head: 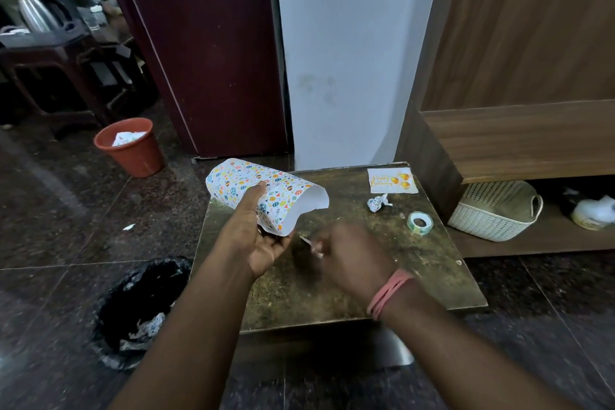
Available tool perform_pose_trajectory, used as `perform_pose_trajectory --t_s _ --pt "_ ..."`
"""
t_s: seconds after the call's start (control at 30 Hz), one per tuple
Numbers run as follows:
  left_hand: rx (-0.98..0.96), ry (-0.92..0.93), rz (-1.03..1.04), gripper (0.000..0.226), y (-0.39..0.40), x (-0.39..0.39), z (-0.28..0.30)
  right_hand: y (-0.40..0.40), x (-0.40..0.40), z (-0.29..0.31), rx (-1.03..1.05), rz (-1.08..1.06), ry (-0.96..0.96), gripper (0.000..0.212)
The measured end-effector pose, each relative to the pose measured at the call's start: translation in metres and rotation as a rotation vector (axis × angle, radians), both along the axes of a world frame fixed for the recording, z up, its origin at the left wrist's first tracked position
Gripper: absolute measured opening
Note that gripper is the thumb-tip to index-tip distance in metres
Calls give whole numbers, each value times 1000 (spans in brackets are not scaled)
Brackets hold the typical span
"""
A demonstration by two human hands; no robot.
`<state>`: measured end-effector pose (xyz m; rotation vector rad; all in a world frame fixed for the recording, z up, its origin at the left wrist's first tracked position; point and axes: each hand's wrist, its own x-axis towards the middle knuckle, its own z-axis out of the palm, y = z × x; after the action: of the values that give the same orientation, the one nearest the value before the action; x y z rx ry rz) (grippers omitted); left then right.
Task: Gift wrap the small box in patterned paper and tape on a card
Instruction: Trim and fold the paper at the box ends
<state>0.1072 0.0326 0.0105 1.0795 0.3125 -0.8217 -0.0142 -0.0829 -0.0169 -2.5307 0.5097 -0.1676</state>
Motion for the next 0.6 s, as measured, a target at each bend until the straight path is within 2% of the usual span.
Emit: perform_pose_trajectory --t_s 0.1,0.2,0.27,0.37,0.47,0.57,0.6 --pt "-8 18 -20 37 -2 -1 -2 -52 -2 3 43 -233 -29 20" --pt "-20 46 -22 37 -4 -2 -3 -82 -11 -6 -46 -302 -1 23" --pt "-23 51 -32 40 -6 -3 -3 -84 -14 -10 -134 -309 37 22" --pt "-6 35 -66 44 -6 -3 -5 -75 -14 -11 -163 -313 113 33" --pt "6 26 -78 46 -4 -4 -6 -58 -12 0 -290 -268 78 27" --pt "3 21 -50 47 -4 -3 -5 -30 -9 12 -177 -184 168 5" --pt "5 20 -44 48 -4 -4 -4 -21 -8 11 -135 -160 238 12"
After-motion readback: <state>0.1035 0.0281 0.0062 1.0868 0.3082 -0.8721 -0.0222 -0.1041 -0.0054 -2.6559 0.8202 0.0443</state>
